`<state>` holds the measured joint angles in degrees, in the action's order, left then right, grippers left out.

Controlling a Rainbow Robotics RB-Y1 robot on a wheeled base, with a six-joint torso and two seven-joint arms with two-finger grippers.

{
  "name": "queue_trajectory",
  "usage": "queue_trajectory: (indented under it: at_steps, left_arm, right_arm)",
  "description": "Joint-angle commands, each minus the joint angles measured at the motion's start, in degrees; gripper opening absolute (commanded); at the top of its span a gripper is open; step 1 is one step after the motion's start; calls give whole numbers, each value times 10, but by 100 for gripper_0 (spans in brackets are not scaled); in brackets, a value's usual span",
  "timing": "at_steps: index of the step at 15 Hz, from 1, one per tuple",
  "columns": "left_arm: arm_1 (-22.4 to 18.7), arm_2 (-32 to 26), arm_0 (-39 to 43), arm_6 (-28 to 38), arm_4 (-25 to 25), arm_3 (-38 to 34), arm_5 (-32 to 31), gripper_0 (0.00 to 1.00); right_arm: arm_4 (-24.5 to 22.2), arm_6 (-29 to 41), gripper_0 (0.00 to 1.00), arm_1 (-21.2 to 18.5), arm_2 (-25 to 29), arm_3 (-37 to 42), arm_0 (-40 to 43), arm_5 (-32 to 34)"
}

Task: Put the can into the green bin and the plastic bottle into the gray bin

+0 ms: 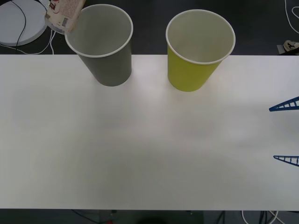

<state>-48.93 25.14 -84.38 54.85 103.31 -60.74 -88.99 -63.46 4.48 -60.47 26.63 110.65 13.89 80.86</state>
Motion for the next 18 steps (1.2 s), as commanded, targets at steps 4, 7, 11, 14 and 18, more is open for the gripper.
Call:
queue_trajectory:
  at_steps: [4,7,11,14,18]
  left_arm:
    - [41,0,-10,-3,47,11,7,0]
    - [58,0,-12,-6,53,33,17,0]
    - [75,1,-16,-15,59,60,17,0]
    - [77,11,-16,-18,63,60,17,0]
    - [77,11,-16,-21,64,60,17,0]
  right_arm:
    - [0,0,100,0,0,0,0,0]
    - [0,0,100,0,0,0,0,0]
    - [0,0,100,0,0,0,0,0]
    - [0,0,100,0,0,0,0,0]
    - [0,0,100,0,0,0,0,0]
